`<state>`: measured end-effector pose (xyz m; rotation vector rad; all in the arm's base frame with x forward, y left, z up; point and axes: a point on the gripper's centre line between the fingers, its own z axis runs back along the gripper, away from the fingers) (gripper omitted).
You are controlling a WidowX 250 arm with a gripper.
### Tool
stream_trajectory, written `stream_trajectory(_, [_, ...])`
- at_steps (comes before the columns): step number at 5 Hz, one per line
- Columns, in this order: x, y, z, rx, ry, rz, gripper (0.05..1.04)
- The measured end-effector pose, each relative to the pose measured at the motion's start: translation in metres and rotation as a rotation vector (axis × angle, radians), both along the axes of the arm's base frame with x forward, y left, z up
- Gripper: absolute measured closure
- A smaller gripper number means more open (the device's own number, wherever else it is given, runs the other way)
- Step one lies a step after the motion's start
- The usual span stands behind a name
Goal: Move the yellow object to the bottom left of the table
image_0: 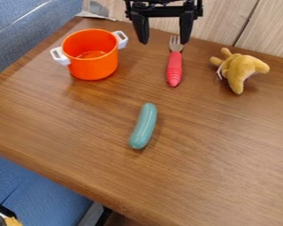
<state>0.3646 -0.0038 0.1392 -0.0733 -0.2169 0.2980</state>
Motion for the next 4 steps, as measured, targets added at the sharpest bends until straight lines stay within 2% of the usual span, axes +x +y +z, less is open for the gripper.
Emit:
stream_trajectory(1, [-0.001,0.000,-0.012,-0.003,0.037,-0.002,0.083])
stream_trajectory(2, [-0.001,-0.018,-0.010,-0.055,0.053,-0.045,0.083])
stream_trajectory(3, [0.006,-0.052,-0.005,-0.116,0.058,-0.141,0.083])
stream_trajectory(4, [0.013,-0.085,-0.001,-0.154,0.063,-0.226,0.083])
